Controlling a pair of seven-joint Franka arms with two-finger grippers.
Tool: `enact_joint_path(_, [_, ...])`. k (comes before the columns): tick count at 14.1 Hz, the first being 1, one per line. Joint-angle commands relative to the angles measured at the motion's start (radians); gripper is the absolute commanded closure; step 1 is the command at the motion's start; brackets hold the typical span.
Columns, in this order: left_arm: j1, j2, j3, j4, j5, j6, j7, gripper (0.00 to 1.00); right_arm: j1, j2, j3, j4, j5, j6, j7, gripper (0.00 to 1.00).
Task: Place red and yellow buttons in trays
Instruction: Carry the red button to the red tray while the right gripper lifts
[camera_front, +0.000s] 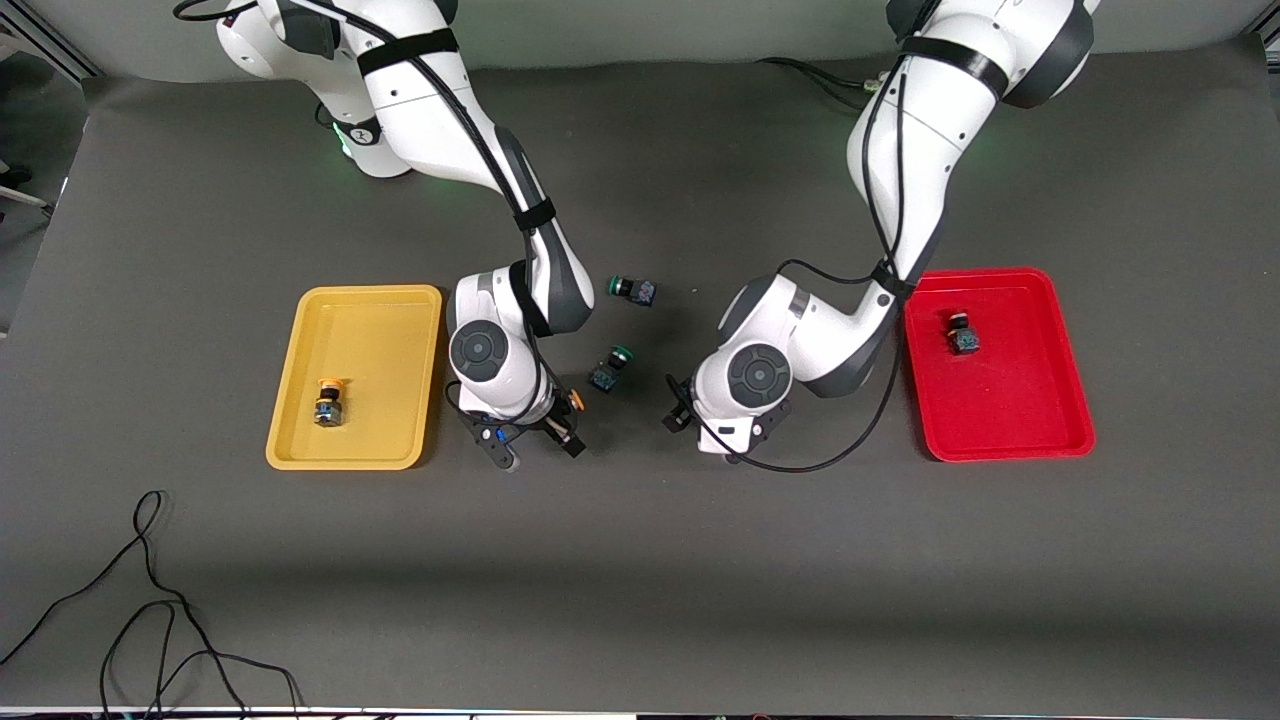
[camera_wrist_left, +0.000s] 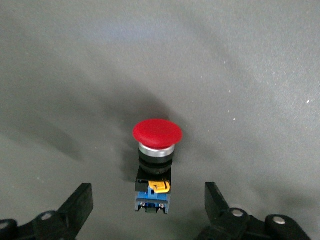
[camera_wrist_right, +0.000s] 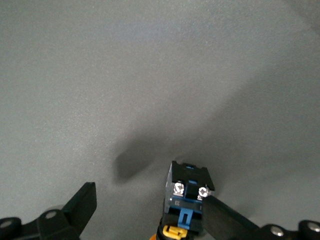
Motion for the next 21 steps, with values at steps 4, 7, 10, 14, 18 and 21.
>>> enact_joint_path(4, [-0.030, 0.021, 0.016, -0.003, 0.056, 0.044, -0.004, 0.26, 0.004, -0.033, -0.002, -0.028, 0.019, -0.001, -0.001, 0.00])
enact_joint_path(7, [-0.028, 0.019, 0.016, -0.014, 0.076, 0.038, 0.056, 1.00, 0.003, -0.037, -0.008, -0.025, 0.011, -0.035, -0.001, 0.00])
enact_joint_path(10, [-0.022, 0.001, 0.017, -0.014, 0.079, -0.006, 0.058, 1.00, 0.003, -0.048, -0.013, -0.025, 0.010, -0.042, -0.001, 0.00])
enact_joint_path(14, [0.065, -0.157, 0.025, -0.041, 0.154, -0.348, 0.162, 1.00, 0.003, -0.056, -0.023, -0.022, -0.001, -0.070, -0.001, 0.00])
enact_joint_path(18, [0.253, -0.413, 0.021, -0.310, 0.181, -0.372, 0.513, 1.00, 0.003, -0.054, -0.023, -0.032, -0.001, -0.072, -0.003, 0.00])
enact_joint_path(21, [0.364, -0.525, 0.033, -0.479, 0.251, -0.299, 0.738, 1.00, 0.004, -0.044, -0.022, -0.043, -0.001, -0.070, -0.004, 0.00])
